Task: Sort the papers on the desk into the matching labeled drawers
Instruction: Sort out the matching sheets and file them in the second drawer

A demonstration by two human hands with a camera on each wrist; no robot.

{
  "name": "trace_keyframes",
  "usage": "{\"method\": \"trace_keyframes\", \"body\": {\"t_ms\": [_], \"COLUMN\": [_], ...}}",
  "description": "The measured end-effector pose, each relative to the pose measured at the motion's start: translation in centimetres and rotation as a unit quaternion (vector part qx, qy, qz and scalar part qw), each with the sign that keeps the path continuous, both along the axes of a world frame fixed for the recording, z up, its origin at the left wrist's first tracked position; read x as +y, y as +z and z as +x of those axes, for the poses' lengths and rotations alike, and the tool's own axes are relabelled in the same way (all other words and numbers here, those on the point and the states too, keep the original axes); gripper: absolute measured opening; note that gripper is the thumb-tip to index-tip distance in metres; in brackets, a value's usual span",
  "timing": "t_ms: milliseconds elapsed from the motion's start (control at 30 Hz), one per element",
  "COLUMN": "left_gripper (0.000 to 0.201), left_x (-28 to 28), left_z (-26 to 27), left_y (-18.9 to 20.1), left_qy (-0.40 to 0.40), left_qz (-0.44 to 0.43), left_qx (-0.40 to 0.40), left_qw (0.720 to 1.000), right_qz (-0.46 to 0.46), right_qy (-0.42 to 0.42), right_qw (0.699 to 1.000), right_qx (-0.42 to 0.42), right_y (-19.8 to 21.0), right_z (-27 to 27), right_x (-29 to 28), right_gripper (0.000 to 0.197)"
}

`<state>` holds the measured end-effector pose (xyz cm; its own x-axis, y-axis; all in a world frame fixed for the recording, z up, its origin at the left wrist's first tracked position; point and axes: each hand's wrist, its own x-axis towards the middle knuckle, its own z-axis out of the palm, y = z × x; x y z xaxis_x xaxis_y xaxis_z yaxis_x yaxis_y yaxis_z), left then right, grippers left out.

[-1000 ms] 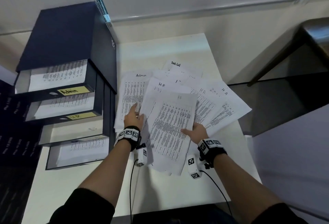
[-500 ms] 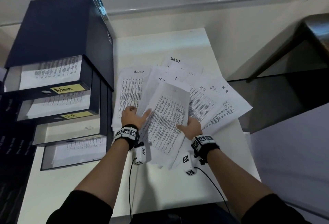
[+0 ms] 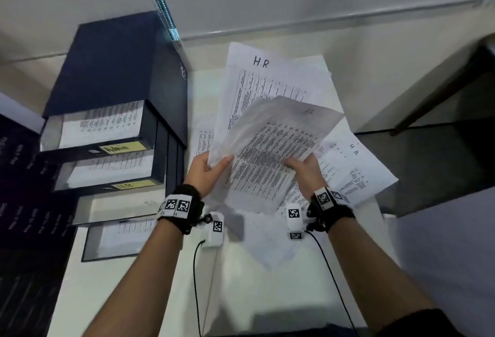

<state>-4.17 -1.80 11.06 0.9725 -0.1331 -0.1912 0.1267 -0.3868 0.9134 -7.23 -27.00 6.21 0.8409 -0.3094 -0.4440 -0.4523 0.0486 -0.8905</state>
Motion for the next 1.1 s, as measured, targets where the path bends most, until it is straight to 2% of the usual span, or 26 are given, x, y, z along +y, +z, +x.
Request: {"method": "trace_keyframes", "body": {"t_ms": [33,100,133,233,333,367,433,500,567,633,767,900,1000,1100], "left_gripper": [0.025,0.027,0.03,0.048,0.052,0.051,0.036,0.019,0.019,0.021,0.05,0.063,0.073,0.082], "left_x": [0.2,0.5,0.8,1.5,1.6,1.5,1.3,1.2,1.4,2.1,5.1,12.1,18.5,25.1], "left_z": [0.2,0.5,0.8,1.6,1.6,1.4,1.2,1.1,1.1,0.9,0.4,0.1,-0.7,-2.1], "left_y": [0.6,1.3,1.5,1.2,-0.1,-0.5,-1.2,-1.4,-0.7,0.9,5.5,9.1,9.9,9.4], "left_qy": [-0.002,-0.004,-0.002,0.014,0.019,0.023,0.015,-0.014,-0.02,0.01,0.075,0.122,0.125,0.125], "left_qz": [-0.011,-0.025,-0.035,-0.039,-0.022,-0.016,0.004,0.038,0.028,0.018,-0.042,-0.097,-0.044,-0.01], "left_qx": [-0.009,-0.016,-0.018,-0.04,-0.04,-0.031,-0.038,-0.067,-0.063,-0.047,-0.103,-0.107,-0.058,0.036], "left_qw": [1.0,1.0,0.999,0.998,0.999,0.999,0.999,0.997,0.997,0.999,0.991,0.982,0.989,0.991], "right_qz": [0.01,0.035,0.027,-0.017,-0.05,-0.059,-0.075,-0.095,-0.13,-0.141,-0.147,-0.056,-0.036,-0.048], "right_qy": [-0.009,-0.039,-0.047,-0.029,0.02,0.031,0.035,0.033,0.031,0.021,0.071,0.17,0.254,0.303], "right_qw": [1.0,0.994,0.991,0.986,0.991,0.993,0.994,0.993,0.989,0.986,0.975,0.959,0.938,0.926], "right_qx": [-0.026,-0.096,-0.12,-0.162,-0.119,-0.095,-0.065,-0.06,-0.066,-0.083,-0.154,-0.221,-0.232,-0.22], "right_y": [1.0,2.9,3.7,4.6,3.3,2.7,1.6,1.8,3.0,5.0,10.3,15.2,16.7,16.3], "right_z": [0.5,1.3,1.6,1.3,-0.1,-0.7,-1.7,-2.2,-2.1,-1.5,-0.3,-0.3,-0.5,-1.2], "right_x": [0.1,0.2,0.2,0.5,1.5,1.7,2.1,2.7,3.3,4.0,6.5,11.5,16.6,21.5], "right_gripper": [0.085,0.046,0.037,0.029,0.036,0.039,0.039,0.028,0.015,0.011,0.035,0.075,0.087,0.088]}}
